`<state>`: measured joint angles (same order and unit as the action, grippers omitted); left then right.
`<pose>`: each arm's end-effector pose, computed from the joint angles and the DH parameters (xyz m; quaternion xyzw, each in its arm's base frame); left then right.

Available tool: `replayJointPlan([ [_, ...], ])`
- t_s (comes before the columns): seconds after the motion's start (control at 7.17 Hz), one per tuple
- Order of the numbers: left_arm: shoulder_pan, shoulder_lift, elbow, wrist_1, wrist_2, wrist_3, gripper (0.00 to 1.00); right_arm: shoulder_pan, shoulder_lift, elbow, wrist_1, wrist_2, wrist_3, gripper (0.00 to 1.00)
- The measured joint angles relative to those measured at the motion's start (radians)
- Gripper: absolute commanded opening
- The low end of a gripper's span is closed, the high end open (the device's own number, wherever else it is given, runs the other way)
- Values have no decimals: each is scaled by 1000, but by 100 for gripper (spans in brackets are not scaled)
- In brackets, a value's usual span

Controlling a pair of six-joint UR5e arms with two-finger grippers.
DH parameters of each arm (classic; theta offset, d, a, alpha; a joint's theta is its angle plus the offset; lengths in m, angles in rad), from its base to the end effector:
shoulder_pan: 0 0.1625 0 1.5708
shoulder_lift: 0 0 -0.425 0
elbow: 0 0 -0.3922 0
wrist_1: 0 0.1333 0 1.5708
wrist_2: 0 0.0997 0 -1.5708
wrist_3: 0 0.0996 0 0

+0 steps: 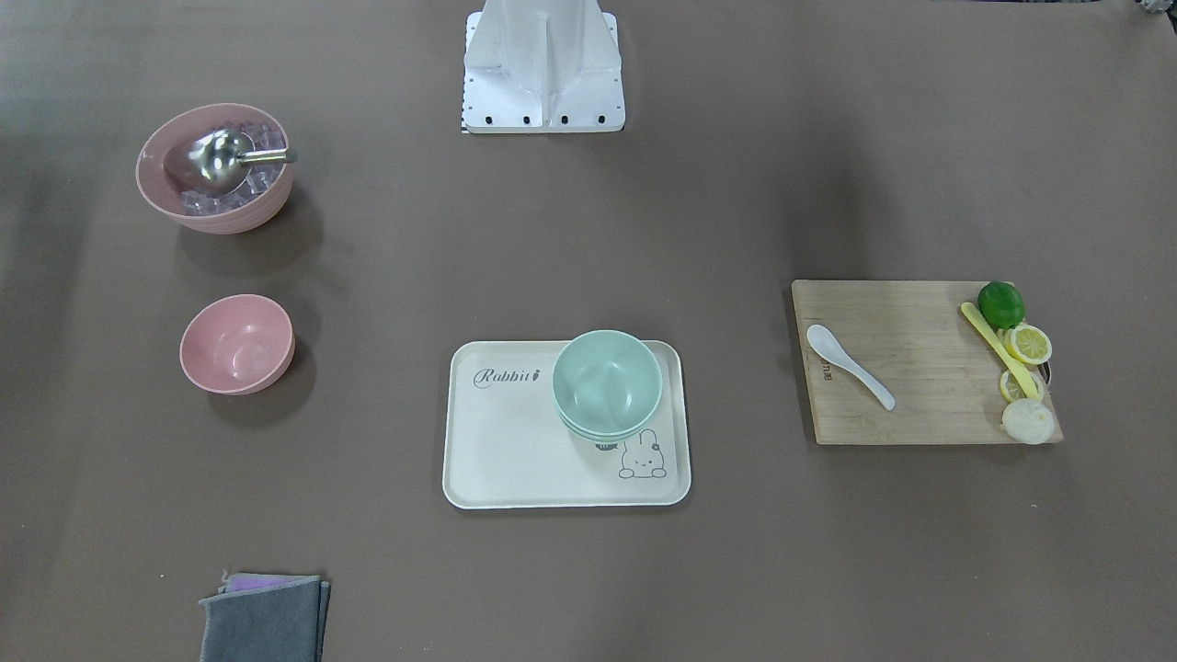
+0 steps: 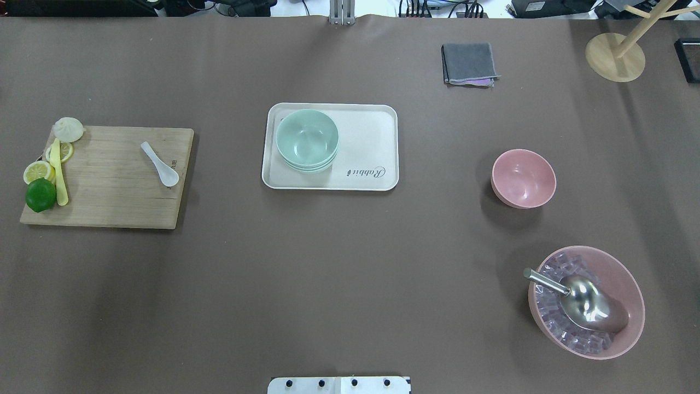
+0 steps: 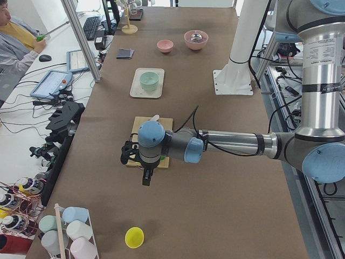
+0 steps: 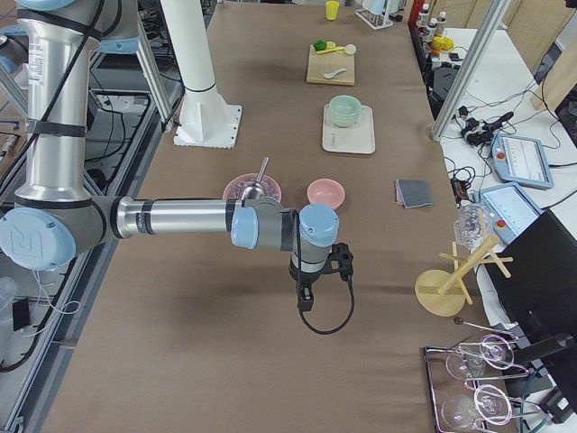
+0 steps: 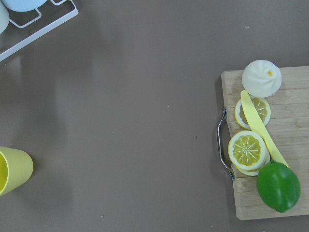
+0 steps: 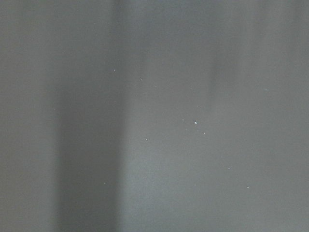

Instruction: Stack pink bowl on green and place spoon

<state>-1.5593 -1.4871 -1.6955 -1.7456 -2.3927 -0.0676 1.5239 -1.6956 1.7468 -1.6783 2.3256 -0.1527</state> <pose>-0.0550 -0.4689 0.6148 0.0829 0.4007 0.0174 0.9123 0.0446 -0.4368 0.6422 -0.0067 -0.3692 -0.0823 0.9257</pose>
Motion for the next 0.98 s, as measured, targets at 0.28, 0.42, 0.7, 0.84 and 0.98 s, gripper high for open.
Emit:
replayJointPlan([
  [0.28, 2, 1, -5, -12, -1, 5, 98, 1, -3, 2, 8, 23, 4, 100],
  [0.42, 2, 1, -5, -16, 0, 5, 98, 1, -3, 3, 9, 31, 6, 100],
  [0.7, 2, 1, -9, -23, -6, 1, 98, 1, 13, -2, 9, 35, 11, 100],
  [0.84, 2, 2, -10, -39, -10, 0, 98, 1, 26, -4, 9, 38, 16, 100],
  [0.98, 3, 3, -8, -65, -11, -1, 98, 1, 33, -7, 9, 41, 20, 100],
])
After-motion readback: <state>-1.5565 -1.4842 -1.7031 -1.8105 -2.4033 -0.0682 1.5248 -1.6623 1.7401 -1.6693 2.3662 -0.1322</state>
